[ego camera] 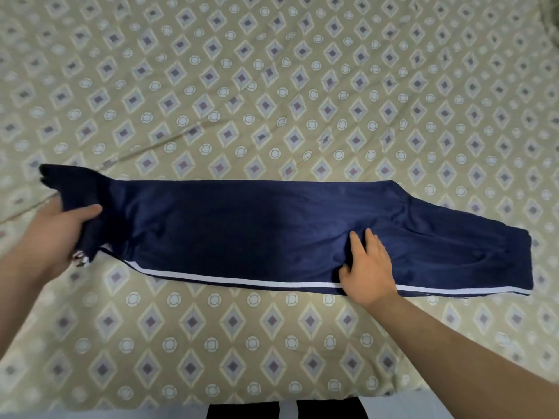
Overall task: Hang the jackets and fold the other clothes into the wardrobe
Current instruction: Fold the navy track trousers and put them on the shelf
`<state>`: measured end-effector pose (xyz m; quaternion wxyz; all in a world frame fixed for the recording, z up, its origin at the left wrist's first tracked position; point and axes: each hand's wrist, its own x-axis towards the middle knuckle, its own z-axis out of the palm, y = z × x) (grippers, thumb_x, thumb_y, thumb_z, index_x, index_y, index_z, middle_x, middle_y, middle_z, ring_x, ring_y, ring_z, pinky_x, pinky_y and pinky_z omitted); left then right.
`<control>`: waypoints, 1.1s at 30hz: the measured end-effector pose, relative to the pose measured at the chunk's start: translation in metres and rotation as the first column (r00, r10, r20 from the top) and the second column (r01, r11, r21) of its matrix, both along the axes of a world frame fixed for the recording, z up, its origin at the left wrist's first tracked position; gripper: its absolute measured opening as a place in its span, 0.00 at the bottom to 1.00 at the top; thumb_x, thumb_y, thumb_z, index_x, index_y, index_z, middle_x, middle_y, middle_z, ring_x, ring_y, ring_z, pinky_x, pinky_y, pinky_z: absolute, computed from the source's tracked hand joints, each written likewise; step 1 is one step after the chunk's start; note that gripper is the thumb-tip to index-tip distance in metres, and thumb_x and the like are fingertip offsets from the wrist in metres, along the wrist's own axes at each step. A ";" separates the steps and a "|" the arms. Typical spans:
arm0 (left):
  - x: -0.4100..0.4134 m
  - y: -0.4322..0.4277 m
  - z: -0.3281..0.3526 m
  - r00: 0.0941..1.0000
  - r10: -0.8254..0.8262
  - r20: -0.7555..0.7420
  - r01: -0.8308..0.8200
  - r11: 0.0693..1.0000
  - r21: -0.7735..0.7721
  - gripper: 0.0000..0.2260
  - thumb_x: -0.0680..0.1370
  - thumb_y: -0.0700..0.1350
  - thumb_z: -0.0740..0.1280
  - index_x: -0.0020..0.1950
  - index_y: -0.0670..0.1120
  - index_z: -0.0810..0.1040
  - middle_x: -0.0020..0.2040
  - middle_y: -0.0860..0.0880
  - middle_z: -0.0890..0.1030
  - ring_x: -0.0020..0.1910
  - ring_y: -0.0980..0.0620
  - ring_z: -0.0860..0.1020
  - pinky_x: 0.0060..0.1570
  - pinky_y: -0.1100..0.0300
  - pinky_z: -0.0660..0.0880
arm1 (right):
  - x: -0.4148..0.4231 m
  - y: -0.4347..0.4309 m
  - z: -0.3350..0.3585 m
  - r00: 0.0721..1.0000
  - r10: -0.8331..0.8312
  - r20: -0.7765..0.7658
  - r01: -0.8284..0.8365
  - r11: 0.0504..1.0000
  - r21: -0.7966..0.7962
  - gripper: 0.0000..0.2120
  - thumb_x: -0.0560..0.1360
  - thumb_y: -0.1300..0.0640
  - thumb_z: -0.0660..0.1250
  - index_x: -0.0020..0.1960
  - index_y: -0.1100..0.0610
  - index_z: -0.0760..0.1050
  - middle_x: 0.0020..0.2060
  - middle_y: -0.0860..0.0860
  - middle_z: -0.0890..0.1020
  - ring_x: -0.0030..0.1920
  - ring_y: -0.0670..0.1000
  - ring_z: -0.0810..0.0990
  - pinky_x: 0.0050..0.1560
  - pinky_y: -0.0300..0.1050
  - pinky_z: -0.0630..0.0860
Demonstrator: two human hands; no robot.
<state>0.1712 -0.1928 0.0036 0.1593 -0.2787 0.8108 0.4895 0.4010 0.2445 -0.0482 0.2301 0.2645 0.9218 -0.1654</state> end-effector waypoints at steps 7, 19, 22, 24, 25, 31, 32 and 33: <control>0.065 0.144 0.014 0.915 -0.387 0.110 0.375 0.920 0.116 0.08 0.76 0.40 0.68 0.48 0.54 0.76 0.39 0.47 0.83 0.30 0.50 0.79 0.23 0.59 0.70 | -0.020 -0.049 0.022 0.965 -0.098 -0.243 0.016 0.949 -0.316 0.17 0.78 0.58 0.66 0.66 0.59 0.77 0.68 0.57 0.75 0.69 0.54 0.71 0.70 0.44 0.65; 0.133 0.222 0.009 0.809 -0.587 0.002 0.583 0.803 0.121 0.17 0.79 0.40 0.61 0.62 0.61 0.73 0.44 0.60 0.84 0.39 0.63 0.78 0.44 0.61 0.76 | -0.066 -0.065 0.033 0.682 -0.628 0.374 0.512 0.045 -0.858 0.10 0.79 0.58 0.66 0.60 0.58 0.78 0.55 0.55 0.84 0.57 0.57 0.83 0.61 0.56 0.78; 0.136 0.201 -0.007 0.785 -0.610 -0.106 0.541 0.760 -0.359 0.17 0.80 0.39 0.62 0.69 0.47 0.74 0.62 0.51 0.80 0.63 0.50 0.76 0.61 0.54 0.72 | -0.062 -0.061 0.019 0.740 -0.638 0.212 0.530 0.360 -0.768 0.08 0.80 0.62 0.64 0.58 0.61 0.76 0.53 0.57 0.83 0.50 0.53 0.81 0.57 0.52 0.80; 0.139 0.185 -0.024 0.662 -0.747 0.070 0.659 0.534 -0.529 0.21 0.80 0.43 0.64 0.74 0.42 0.69 0.74 0.42 0.69 0.74 0.41 0.65 0.71 0.45 0.65 | -0.060 -0.060 0.013 0.738 -0.659 0.144 0.527 0.429 -0.734 0.07 0.81 0.64 0.60 0.55 0.67 0.71 0.48 0.56 0.80 0.43 0.49 0.74 0.48 0.38 0.77; 0.142 0.180 -0.032 0.596 -0.784 0.171 0.723 0.432 -0.539 0.25 0.81 0.47 0.64 0.76 0.41 0.65 0.76 0.41 0.64 0.76 0.40 0.61 0.73 0.44 0.61 | -0.059 -0.056 0.012 0.709 -0.694 0.124 0.538 0.418 -0.732 0.05 0.81 0.65 0.59 0.51 0.69 0.68 0.44 0.55 0.76 0.41 0.46 0.71 0.42 0.32 0.74; 0.160 0.172 -0.060 0.459 -0.850 0.258 0.770 0.236 -0.593 0.30 0.81 0.61 0.49 0.79 0.47 0.58 0.80 0.43 0.56 0.79 0.44 0.54 0.76 0.46 0.51 | -0.036 0.019 0.004 0.706 -0.703 -0.081 0.590 0.648 -0.482 0.13 0.79 0.66 0.60 0.38 0.57 0.62 0.37 0.52 0.71 0.39 0.51 0.68 0.42 0.42 0.68; 0.162 0.177 -0.062 0.477 -0.846 0.240 0.745 0.244 -0.621 0.30 0.81 0.60 0.47 0.79 0.46 0.59 0.80 0.42 0.57 0.79 0.42 0.55 0.75 0.44 0.53 | -0.028 0.038 0.002 0.699 -0.711 -0.073 0.607 0.644 -0.465 0.13 0.79 0.65 0.60 0.38 0.57 0.62 0.36 0.52 0.72 0.39 0.51 0.69 0.40 0.43 0.68; 0.164 0.182 -0.063 0.509 -0.830 0.229 0.720 0.264 -0.642 0.30 0.82 0.59 0.45 0.79 0.44 0.60 0.79 0.41 0.58 0.78 0.41 0.56 0.74 0.42 0.56 | -0.021 0.055 0.001 0.700 -0.711 -0.069 0.615 0.649 -0.449 0.13 0.79 0.64 0.60 0.38 0.57 0.62 0.36 0.51 0.71 0.38 0.52 0.69 0.37 0.42 0.67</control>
